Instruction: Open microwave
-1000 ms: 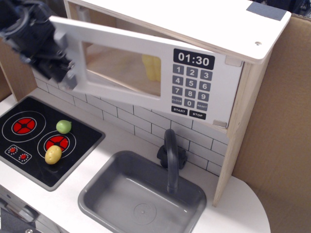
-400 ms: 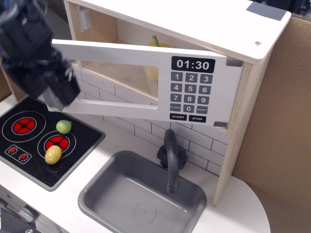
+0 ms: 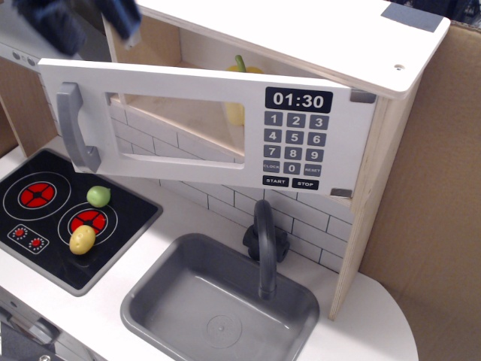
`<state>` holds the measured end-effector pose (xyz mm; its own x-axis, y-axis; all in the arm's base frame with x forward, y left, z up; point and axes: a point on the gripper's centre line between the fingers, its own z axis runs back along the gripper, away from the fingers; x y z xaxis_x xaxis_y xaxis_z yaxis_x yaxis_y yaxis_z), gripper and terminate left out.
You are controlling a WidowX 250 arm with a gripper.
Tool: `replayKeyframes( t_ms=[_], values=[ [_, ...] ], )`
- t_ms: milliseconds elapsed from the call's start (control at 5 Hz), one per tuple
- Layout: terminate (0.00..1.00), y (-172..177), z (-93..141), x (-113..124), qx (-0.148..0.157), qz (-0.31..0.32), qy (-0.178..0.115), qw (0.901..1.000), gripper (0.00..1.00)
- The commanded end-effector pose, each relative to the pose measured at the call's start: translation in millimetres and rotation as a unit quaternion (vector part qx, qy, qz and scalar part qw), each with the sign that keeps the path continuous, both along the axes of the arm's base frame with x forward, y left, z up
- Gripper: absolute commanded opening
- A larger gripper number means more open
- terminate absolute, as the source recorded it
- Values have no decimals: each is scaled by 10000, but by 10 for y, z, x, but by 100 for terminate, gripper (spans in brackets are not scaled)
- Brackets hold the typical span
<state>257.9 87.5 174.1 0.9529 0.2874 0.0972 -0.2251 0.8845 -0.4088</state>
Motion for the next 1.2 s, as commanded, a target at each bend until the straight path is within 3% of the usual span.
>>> replayKeyframes(
  t_ms=[0,400,800,1000],
  values=[
    [0,308,-130,345,931,687,-285,9929,100],
    [0,418,-525,378,1538,567,-373,9858,100],
    [0,92,-751,104,1818,241,307,9826,100],
    [0,-229,-820,-19,1714,90,529,9837,100]
  ],
)
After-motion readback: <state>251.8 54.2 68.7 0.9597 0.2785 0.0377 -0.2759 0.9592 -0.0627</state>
